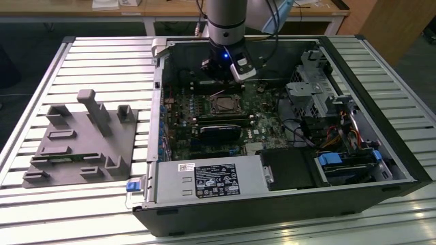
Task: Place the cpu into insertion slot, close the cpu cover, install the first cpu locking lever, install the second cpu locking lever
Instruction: 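Install the first cpu locking lever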
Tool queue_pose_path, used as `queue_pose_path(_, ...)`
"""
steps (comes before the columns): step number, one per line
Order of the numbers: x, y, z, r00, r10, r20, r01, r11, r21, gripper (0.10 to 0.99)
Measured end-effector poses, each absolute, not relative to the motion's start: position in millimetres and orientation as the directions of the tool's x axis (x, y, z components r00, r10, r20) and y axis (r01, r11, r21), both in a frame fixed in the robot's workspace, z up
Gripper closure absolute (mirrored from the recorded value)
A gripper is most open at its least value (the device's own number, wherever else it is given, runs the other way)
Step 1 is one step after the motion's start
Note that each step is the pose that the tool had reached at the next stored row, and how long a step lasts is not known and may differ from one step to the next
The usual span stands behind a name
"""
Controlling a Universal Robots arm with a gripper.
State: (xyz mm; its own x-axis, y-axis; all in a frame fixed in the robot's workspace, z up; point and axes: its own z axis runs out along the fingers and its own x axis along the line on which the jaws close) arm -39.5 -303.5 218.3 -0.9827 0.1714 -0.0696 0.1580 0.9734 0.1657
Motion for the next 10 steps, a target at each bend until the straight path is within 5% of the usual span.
queue_pose_path(10,-39.5,-303.4,216.0,-0.977,0.196,-0.082,0.180,0.969,0.168,0.980)
